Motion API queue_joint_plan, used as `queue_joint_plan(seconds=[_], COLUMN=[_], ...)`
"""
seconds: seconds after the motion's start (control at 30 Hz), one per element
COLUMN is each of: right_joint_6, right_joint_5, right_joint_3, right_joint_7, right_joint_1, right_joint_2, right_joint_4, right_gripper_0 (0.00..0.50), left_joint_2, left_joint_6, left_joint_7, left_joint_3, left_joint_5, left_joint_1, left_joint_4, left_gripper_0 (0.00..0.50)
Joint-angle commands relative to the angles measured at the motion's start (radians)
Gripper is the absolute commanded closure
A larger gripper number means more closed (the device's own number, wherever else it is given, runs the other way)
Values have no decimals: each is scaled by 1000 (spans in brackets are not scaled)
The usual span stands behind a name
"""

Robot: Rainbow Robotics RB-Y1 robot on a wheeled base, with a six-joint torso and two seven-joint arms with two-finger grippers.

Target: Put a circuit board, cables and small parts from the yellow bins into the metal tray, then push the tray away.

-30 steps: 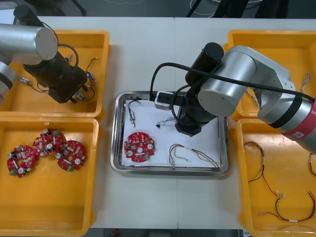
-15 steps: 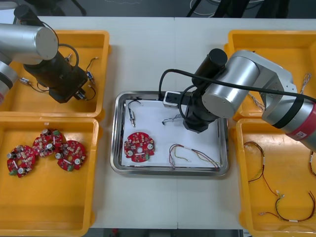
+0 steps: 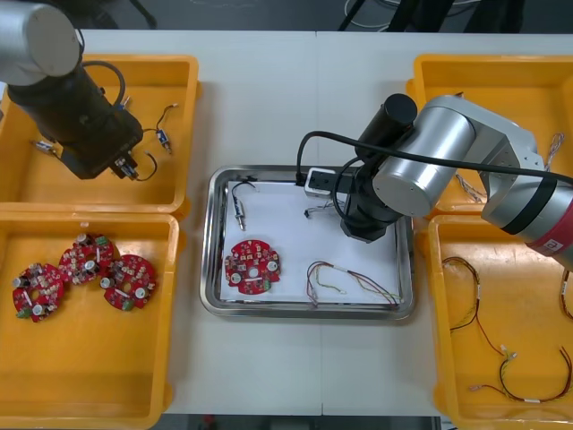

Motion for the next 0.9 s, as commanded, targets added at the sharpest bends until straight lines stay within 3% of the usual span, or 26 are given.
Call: queue_joint_plan(seconds=[0.03,0.37,0.9], right_joint_6=[-8,58,257], right_joint_5=[-5,-22,-40], right_joint_3=[10,-16,-139], right_joint_7=[18,-8,-40], right_joint_1=[-38,-40,-58], right_joint_2=[-24,-24,2], right_joint_4=[-8,-68,-195], right_gripper_0=[0,0,0], left_joint_2=[86,105,75], left_joint_6=[80,200,241], left_joint_7=[-64,-31,91], left_joint_3=[27,27,-25], left_joint_5=[9,18,32], left_joint_1=[-31,-31,4], left_joint_4=[-138,-352,-649], left_gripper_0=[500,500,500])
